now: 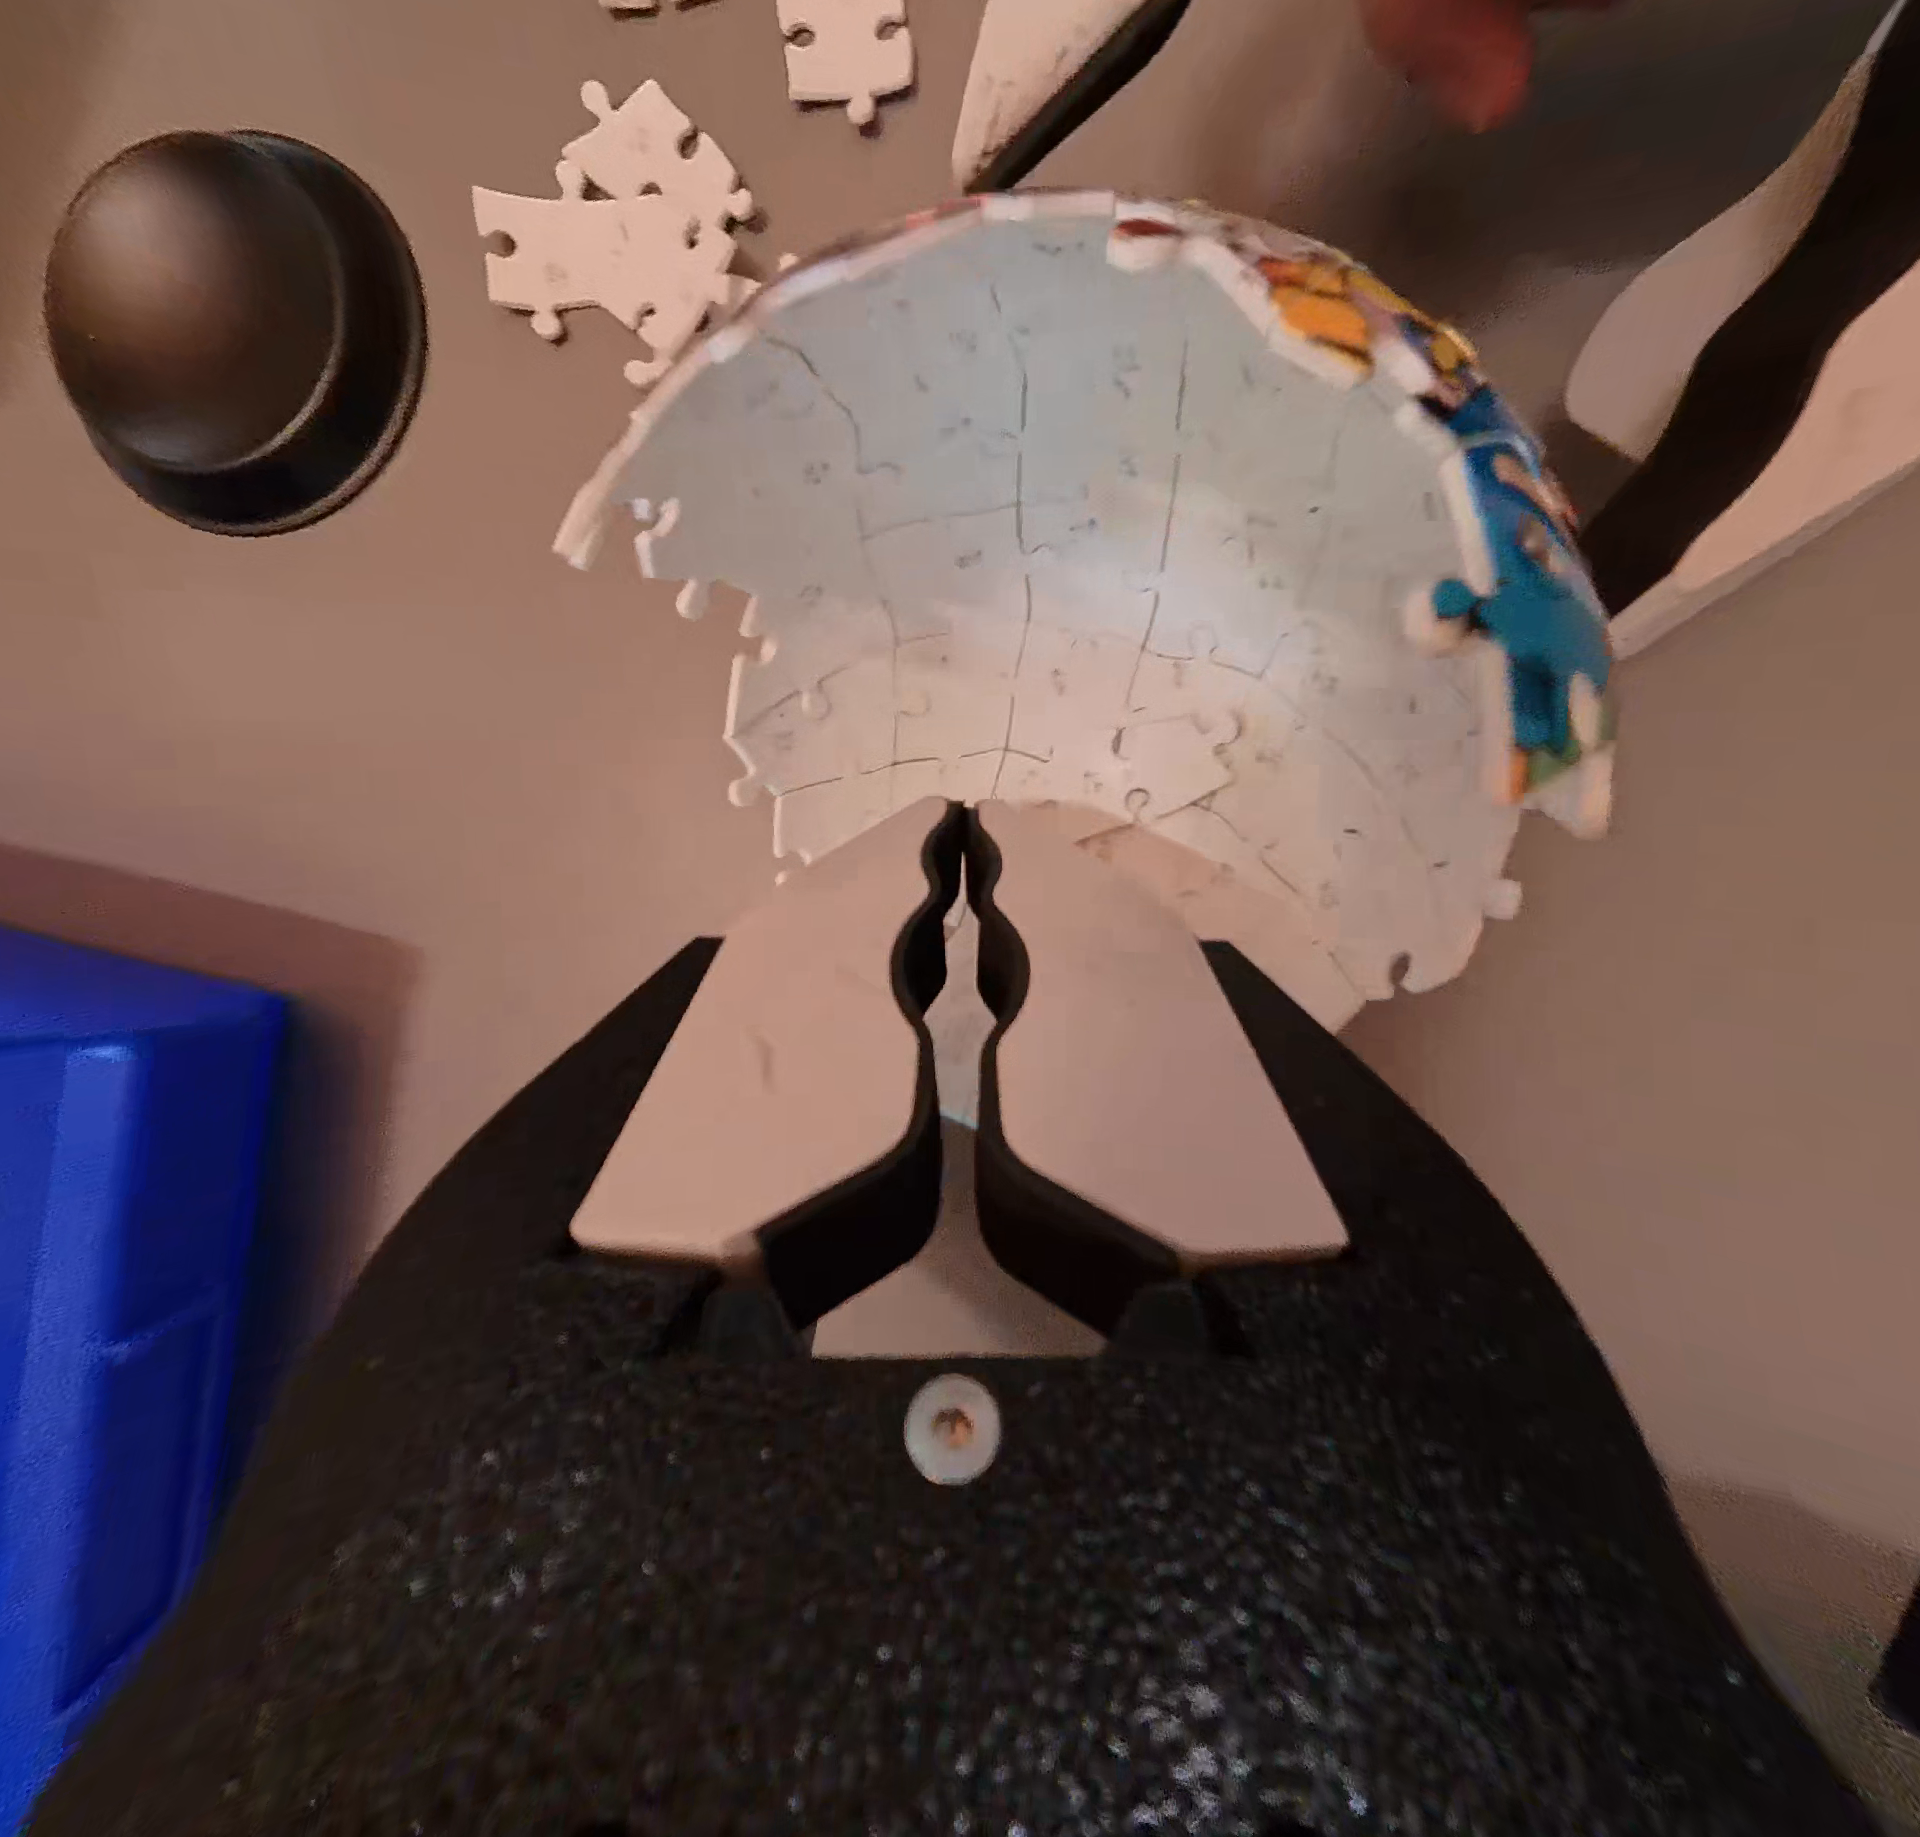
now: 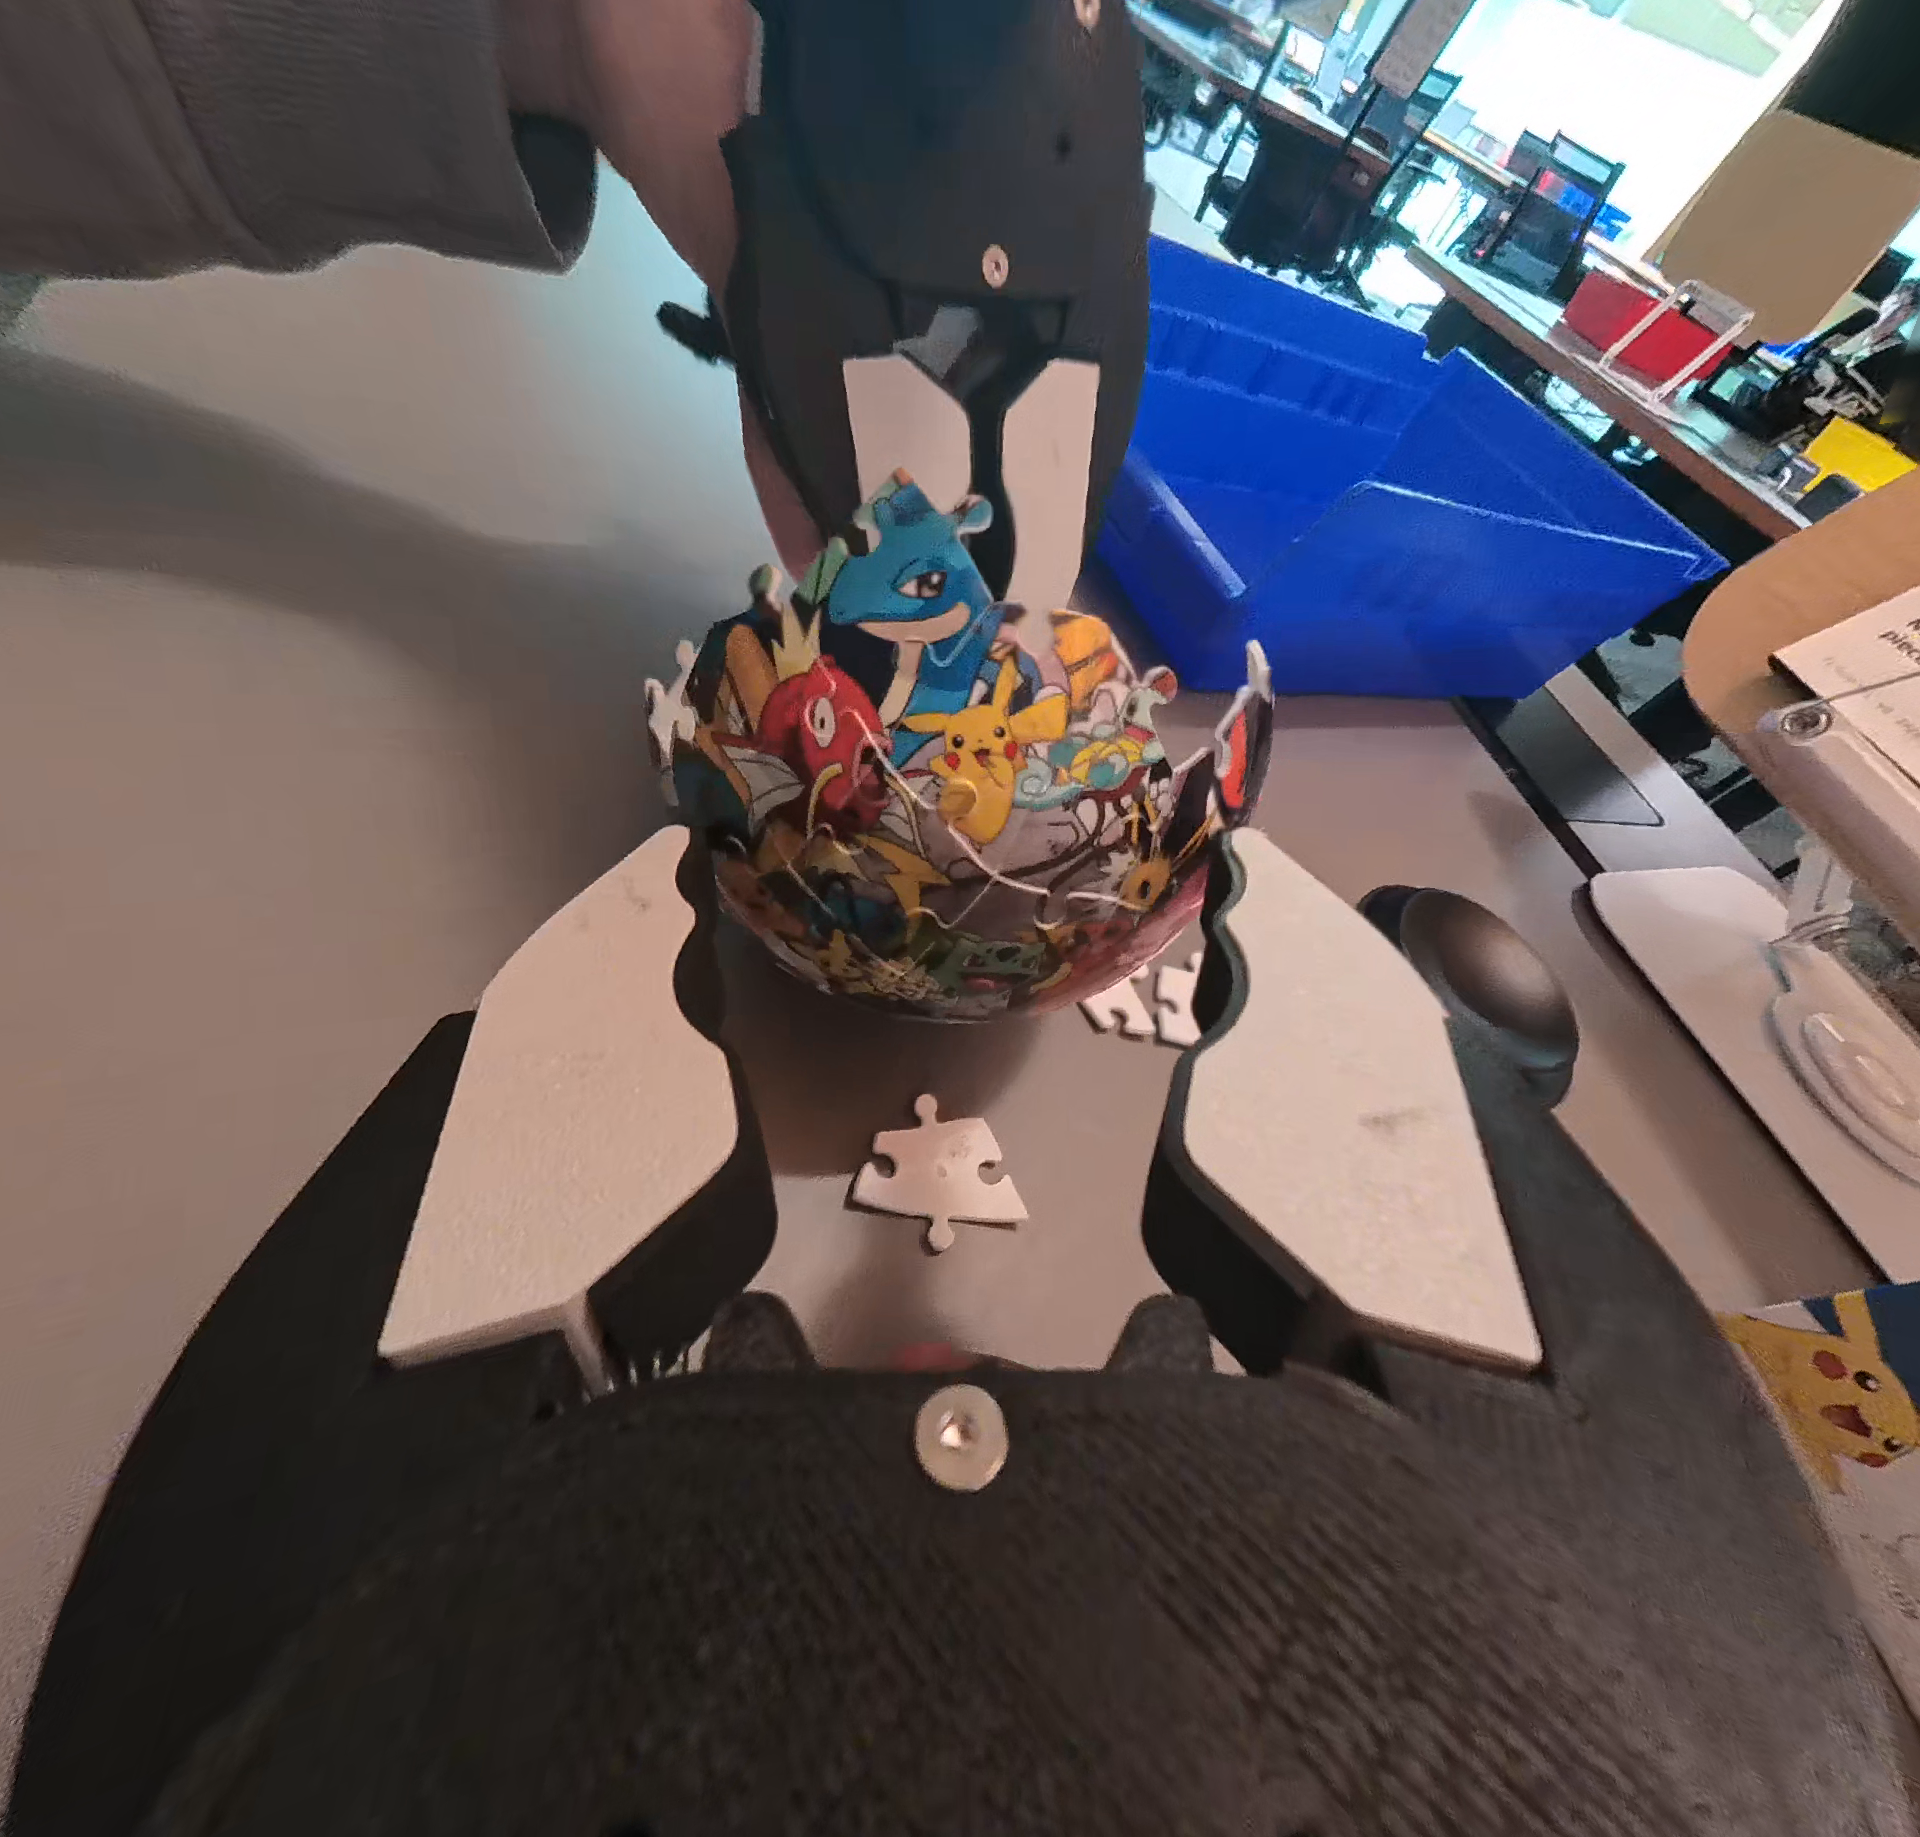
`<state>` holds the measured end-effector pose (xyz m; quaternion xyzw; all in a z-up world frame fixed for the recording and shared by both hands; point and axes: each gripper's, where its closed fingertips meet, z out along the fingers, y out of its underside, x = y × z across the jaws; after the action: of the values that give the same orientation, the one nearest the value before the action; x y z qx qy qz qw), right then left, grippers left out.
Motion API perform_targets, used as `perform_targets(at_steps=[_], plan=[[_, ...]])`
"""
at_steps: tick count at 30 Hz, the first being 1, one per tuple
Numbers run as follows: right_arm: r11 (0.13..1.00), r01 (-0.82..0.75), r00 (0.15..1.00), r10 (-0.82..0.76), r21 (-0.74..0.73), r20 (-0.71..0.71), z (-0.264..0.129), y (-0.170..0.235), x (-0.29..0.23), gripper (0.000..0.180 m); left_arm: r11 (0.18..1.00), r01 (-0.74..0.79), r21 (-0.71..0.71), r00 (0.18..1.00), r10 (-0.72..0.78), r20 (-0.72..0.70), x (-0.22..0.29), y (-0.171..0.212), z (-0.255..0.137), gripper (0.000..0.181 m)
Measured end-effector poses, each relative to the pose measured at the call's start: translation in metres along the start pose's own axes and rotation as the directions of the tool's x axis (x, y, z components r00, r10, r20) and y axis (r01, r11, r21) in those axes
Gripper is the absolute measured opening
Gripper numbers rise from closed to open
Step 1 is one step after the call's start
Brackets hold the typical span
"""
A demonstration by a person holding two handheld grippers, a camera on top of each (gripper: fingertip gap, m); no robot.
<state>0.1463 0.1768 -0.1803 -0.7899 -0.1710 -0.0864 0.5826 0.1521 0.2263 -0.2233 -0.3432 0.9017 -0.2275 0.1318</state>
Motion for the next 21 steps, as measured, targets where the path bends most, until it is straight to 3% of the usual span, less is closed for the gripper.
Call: perform_targets(at_steps=[1,9,15,21], plan=[[1.000,0.005,1.000,-0.005,-0.001,0.006,0.001,-0.001,0.000,0.090,1.000,0.006,-0.008,1.000,-0.006,-0.016,0.001,0.001,0.003,0.000],[0.997,-0.066,0.997,0.067,0.032,-0.024,0.010,-0.003,0.001,0.104,0.985,0.142,-0.094,0.988,-0.147,-0.044,-0.003,0.023,0.016,0.000],[0.995,0.074,0.997,-0.073,0.071,-0.007,0.025,-0.003,-0.007,0.112,0.976,0.188,-0.113,0.979,-0.195,-0.052,-0.002,0.029,0.023,0.000],[0.932,0.354,0.935,-0.354,0.078,-0.008,0.037,0.007,-0.010,0.117,0.953,0.283,-0.109,0.954,-0.291,-0.074,-0.001,0.028,0.023,0.000]])
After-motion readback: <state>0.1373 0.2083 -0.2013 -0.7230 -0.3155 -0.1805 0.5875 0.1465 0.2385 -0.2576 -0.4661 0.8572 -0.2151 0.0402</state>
